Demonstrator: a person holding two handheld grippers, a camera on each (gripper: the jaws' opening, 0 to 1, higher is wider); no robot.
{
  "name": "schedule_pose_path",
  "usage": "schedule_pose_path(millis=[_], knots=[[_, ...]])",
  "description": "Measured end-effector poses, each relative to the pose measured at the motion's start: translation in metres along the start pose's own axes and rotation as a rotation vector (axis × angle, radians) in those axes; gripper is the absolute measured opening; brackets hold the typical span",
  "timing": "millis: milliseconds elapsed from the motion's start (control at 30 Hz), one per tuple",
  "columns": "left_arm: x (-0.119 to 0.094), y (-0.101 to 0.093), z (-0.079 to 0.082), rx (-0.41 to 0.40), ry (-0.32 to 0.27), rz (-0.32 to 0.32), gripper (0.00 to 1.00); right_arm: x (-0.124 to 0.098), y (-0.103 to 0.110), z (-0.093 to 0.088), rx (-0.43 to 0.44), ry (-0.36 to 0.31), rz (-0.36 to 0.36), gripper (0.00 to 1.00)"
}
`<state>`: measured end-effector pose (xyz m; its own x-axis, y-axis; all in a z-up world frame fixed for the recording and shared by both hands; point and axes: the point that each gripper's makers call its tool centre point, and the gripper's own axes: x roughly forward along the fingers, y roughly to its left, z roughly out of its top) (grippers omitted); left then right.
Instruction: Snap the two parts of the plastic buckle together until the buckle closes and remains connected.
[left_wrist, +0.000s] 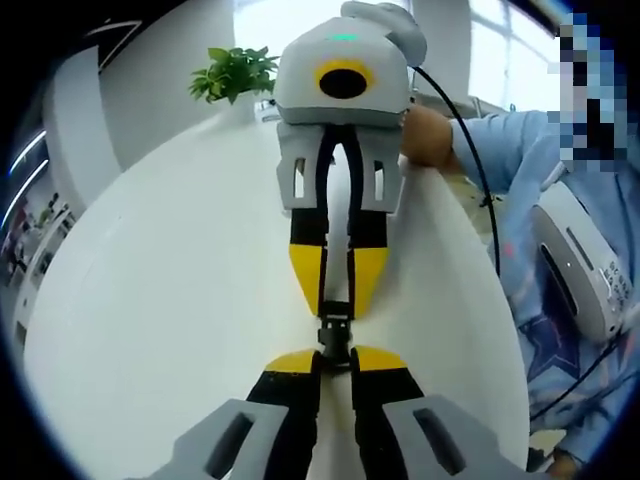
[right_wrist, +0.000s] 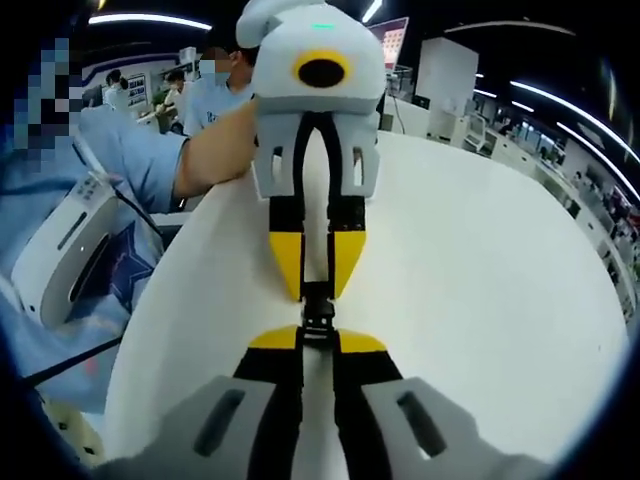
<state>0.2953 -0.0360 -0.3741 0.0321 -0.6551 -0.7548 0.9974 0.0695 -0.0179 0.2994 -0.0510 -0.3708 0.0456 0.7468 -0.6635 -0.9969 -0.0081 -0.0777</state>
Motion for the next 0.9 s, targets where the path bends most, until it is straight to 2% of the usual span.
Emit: schedule_pose_path(millis=[600,667,733,900], knots=[[0.0033,-0.0038,0.003,0.024,-0.01,-0.009,0.09,0.0046,0.0018,0.004,-0.012,-0.019,0.028,0.08],[0.0063,-0.0039,0.0037,0.028,-0.01,-0.02,0.09,0.0069,-0.0021,-0.0039,-0.012,-0.013,0.031,0.08],[0.0076,-0.0029,0.0035,0.025,-0.012,-0.018,0.09,0.01,-0.0036,-0.0035,-0.021,0.0,0.025,0.08],[0.0067,-0.0048,0.0044,0.027,-0.017,-0.014,0.1,0.0042,0.0002,0.0052,-0.016,-0.015,0.023,0.08]])
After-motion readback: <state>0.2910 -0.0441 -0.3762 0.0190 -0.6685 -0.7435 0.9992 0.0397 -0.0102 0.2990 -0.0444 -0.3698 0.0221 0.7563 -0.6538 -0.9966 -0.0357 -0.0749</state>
